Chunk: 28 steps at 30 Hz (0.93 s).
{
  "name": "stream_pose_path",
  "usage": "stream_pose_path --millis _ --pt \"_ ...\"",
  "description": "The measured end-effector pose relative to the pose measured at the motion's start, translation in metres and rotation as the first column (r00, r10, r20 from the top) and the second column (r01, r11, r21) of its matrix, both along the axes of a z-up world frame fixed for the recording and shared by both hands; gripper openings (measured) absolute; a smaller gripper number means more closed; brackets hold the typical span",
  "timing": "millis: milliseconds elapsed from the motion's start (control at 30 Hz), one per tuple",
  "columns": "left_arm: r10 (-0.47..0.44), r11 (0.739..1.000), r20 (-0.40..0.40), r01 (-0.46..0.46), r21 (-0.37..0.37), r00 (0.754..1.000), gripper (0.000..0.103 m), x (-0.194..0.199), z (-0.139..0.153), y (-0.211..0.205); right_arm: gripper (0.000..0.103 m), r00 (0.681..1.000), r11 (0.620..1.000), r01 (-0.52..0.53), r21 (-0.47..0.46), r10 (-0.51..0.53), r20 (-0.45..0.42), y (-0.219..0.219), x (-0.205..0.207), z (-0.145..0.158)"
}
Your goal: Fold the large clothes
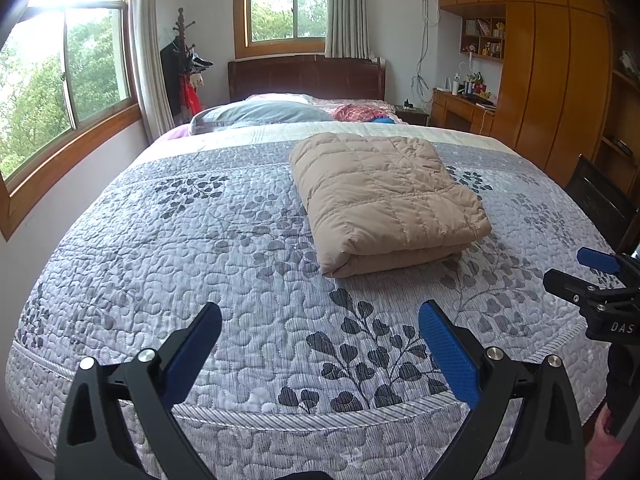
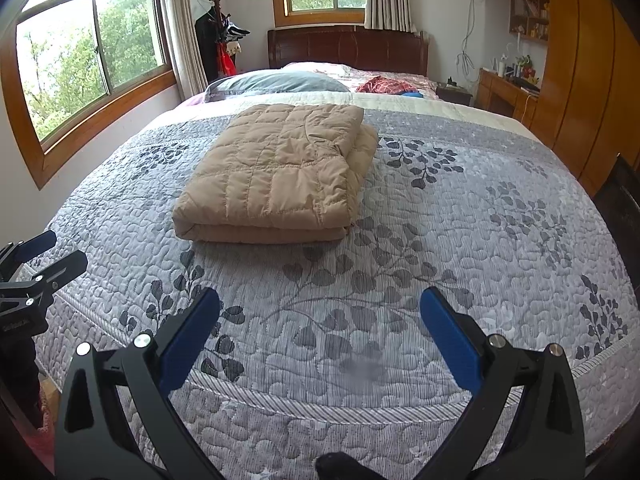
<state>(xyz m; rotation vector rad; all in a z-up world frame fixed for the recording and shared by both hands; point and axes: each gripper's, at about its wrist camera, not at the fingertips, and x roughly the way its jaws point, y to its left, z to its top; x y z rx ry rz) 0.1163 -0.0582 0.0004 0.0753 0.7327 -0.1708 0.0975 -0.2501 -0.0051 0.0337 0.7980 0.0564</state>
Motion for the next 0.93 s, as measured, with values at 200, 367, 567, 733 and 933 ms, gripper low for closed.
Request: stream_pose_path --millis 200,367,567,733,933 --pt "-0.002 1.000 -0.004 0.002 -0.002 1.000 0.099 0.0012 -0.0005 0.0006 0.100 1.000 1.000 -0.003 -0.003 0.003 -0.001 -0.0006 0.0009 -0.0004" --pt "-0.002 1.000 -0.003 0.002 -0.003 1.000 0.099 0.0012 -0.0003 0.0005 0.100 1.000 1.000 -0.003 -0.003 0.003 0.000 0.0002 0.0007 -0.0004" --pt "-0.006 1.000 -0.003 0.006 -0.004 1.000 0.099 0.0015 -0.0008 0.0003 0.100 1.000 1.000 -0.006 -0.004 0.006 -0.002 -0.0004 0.0019 -0.0012" --pt "-0.006 1.000 -0.001 0.006 -0.004 1.000 0.099 0.0017 -0.0008 0.0003 0.100 1.000 1.000 -0.005 -0.003 0.005 -0.002 -0.0005 0.0019 -0.0015" --pt "-0.005 1.000 -0.002 0.005 -0.004 1.000 0.099 0.0018 -0.0007 0.0007 0.100 1.000 1.000 -0.005 -0.004 0.005 -0.003 0.0000 0.0018 -0.0011"
